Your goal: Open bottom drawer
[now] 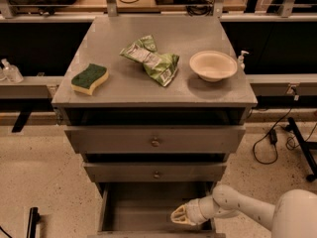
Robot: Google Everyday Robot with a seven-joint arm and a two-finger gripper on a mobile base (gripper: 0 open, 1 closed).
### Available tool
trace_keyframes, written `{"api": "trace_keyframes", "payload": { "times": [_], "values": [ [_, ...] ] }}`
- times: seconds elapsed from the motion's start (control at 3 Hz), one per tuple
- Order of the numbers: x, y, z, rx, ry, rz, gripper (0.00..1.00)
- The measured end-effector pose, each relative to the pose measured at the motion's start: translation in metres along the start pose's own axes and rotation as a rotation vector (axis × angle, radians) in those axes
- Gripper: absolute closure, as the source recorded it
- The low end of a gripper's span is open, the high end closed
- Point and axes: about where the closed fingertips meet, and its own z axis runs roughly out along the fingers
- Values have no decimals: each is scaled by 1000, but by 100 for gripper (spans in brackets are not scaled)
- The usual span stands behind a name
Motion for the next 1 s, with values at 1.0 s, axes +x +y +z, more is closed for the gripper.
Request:
{"api": "trace_keyframes", "payload": {
  "times": [1.0],
  "values": [
    [49, 2, 14, -67, 169, 77, 100]
  ]
}}
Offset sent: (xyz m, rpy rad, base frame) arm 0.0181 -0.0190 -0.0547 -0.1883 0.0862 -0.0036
